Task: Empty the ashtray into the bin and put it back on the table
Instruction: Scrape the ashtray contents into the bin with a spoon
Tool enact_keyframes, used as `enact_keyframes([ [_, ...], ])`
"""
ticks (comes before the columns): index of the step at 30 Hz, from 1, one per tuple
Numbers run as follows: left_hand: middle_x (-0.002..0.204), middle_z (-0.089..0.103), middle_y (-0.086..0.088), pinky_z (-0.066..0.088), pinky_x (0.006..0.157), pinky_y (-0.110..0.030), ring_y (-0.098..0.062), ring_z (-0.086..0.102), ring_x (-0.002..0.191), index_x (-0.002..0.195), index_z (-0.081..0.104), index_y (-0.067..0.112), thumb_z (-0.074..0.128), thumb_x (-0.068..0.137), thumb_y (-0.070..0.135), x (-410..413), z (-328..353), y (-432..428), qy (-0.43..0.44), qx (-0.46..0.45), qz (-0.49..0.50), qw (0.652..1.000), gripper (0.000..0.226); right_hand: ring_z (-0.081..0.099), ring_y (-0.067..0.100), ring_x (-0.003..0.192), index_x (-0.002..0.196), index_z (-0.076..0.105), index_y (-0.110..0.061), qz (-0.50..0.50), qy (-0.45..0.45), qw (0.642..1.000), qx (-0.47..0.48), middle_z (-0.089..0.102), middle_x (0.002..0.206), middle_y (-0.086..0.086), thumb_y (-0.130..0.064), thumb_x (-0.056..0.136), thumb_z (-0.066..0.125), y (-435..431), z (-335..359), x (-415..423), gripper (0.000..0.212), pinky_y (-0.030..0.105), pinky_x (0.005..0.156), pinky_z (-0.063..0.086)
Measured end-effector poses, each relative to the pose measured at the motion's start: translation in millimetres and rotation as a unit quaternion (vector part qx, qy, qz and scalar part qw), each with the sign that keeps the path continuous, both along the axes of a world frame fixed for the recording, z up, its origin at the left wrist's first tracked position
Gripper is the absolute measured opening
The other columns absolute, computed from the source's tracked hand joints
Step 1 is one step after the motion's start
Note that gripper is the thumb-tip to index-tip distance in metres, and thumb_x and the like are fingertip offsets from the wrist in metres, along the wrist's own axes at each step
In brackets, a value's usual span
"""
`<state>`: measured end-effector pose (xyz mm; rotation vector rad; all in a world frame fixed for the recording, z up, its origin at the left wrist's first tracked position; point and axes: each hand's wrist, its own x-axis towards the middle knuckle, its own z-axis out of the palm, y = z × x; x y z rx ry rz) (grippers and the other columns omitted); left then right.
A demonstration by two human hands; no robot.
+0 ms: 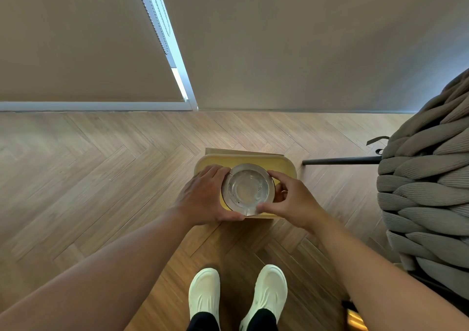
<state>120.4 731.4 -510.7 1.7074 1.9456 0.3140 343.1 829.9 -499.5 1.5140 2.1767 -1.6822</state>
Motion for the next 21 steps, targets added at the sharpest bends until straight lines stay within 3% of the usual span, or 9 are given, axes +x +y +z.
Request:
enact_keyframes([
  [2, 0.133, 0.051, 0.008, 0.045, 0.098, -0.031, -0.011, 0.048, 0.119, 0.136, 0.041, 0.024, 0.063, 0.046, 0.09, -0.2, 0.6, -0.1, -0.001, -0.001, -0.003, 1.0, 0.114, 0.059, 0.005, 0.098, 0.142, 0.04, -0.034, 0.058, -0.027, 0.997, 0.049, 0.057, 0.107, -0.022, -0.048, 0.053, 0.091, -1.1, 0.7, -1.2, 0.103, 0.018, 0.081, 0.049],
  [5, 0.134, 0.051, 0.008, 0.044, 0.099, -0.031, -0.011, 0.047, 0.121, 0.136, 0.04, 0.024, 0.064, 0.047, 0.089, 0.3, 1.5, -0.4, 0.001, 0.001, -0.008, 1.0, 0.113, 0.054, 0.007, 0.103, 0.141, 0.038, -0.027, 0.093, -0.04, 0.991, 0.093, 0.054, 0.117, -0.017, -0.04, 0.051, 0.095, -1.8, -0.8, -4.2, 0.107, 0.017, 0.083, 0.047],
  [9, 0.133, 0.051, 0.007, 0.045, 0.099, -0.033, -0.012, 0.047, 0.121, 0.136, 0.04, 0.023, 0.063, 0.047, 0.089, -0.3, 1.9, -0.8, 0.007, 0.004, -0.011, 1.0, 0.112, 0.055, 0.02, 0.122, 0.149, 0.027, -0.018, 0.119, -0.069, 0.985, 0.103, 0.054, 0.138, -0.001, -0.037, 0.054, 0.095, -1.9, 0.3, -8.6, 0.119, 0.038, 0.101, 0.051],
  [11, 0.133, 0.051, 0.007, 0.046, 0.099, -0.034, -0.012, 0.047, 0.121, 0.136, 0.04, 0.023, 0.065, 0.048, 0.088, -1.1, 1.7, -1.3, 0.01, 0.007, -0.014, 1.0, 0.112, 0.052, 0.023, 0.128, 0.154, 0.017, -0.017, 0.131, -0.08, 0.983, 0.098, 0.05, 0.144, 0.002, -0.037, 0.056, 0.094, -2.5, 2.0, -10.6, 0.127, 0.042, 0.104, 0.048],
  [17, 0.135, 0.051, 0.006, 0.046, 0.101, -0.034, -0.013, 0.047, 0.123, 0.137, 0.04, 0.021, 0.066, 0.048, 0.087, -2.3, 0.1, -4.0, 0.022, 0.007, -0.019, 1.0, 0.114, 0.059, 0.02, 0.114, 0.14, 0.034, -0.021, 0.151, -0.091, 0.977, 0.123, 0.059, 0.129, 0.0, -0.041, 0.055, 0.094, -2.4, 3.7, -15.6, 0.106, 0.041, 0.095, 0.053],
  [21, 0.134, 0.051, 0.007, 0.045, 0.101, -0.033, -0.012, 0.046, 0.123, 0.137, 0.04, 0.021, 0.065, 0.048, 0.088, -2.9, 4.8, -4.0, 0.024, 0.014, -0.02, 0.999, 0.114, 0.059, 0.019, 0.111, 0.136, 0.036, -0.023, 0.148, -0.085, 0.977, 0.127, 0.06, 0.127, -0.001, -0.041, 0.054, 0.094, -3.9, 4.9, -15.3, 0.102, 0.041, 0.093, 0.054],
])
